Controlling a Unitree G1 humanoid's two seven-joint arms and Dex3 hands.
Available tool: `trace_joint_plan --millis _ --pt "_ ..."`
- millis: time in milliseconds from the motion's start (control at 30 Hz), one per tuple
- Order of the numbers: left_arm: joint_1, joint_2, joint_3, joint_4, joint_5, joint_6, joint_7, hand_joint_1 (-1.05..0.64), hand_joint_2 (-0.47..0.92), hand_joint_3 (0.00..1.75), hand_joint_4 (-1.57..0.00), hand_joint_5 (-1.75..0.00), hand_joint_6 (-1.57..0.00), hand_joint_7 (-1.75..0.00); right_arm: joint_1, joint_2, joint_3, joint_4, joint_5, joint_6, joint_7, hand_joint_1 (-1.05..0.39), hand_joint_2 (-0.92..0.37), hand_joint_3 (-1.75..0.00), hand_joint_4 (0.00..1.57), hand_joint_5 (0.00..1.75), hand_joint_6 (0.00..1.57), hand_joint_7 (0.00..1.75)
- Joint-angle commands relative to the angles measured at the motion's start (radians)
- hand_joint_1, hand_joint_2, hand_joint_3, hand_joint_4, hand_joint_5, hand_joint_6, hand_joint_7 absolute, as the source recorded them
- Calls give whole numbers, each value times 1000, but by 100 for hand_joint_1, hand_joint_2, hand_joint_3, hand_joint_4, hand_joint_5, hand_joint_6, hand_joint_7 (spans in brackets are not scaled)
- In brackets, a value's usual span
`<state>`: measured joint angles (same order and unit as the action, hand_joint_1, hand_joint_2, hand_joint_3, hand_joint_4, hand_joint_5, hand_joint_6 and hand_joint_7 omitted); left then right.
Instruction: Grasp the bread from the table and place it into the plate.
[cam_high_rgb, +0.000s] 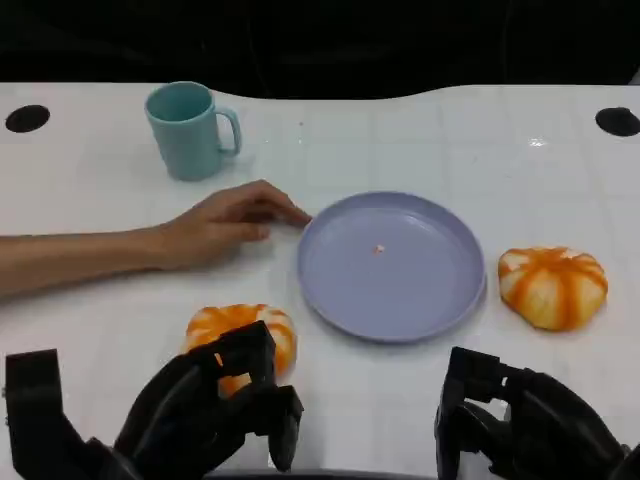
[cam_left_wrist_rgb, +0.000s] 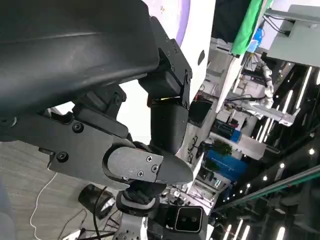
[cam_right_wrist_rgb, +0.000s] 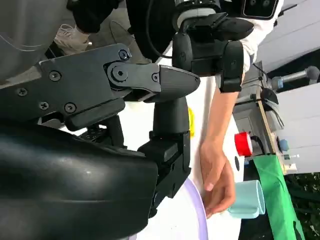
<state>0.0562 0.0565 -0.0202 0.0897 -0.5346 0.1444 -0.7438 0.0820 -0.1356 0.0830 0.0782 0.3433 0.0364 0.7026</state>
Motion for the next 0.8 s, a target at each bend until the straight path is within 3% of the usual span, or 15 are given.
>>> trace_joint_plan --millis 33,800 --pt "4 14 8 -7 5 6 1 -65 92 17 -89 -175 -67 -175 4 -13 -6 -2 2 -2 4 -47 -92 -45 61 175 43 169" --pt "1 13 8 3 10 -4 -2 -66 92 18 -89 -175 -67 -175 5 -7 -6 -4 2 -1 -4 -47 -91 -44 62 175 44 169"
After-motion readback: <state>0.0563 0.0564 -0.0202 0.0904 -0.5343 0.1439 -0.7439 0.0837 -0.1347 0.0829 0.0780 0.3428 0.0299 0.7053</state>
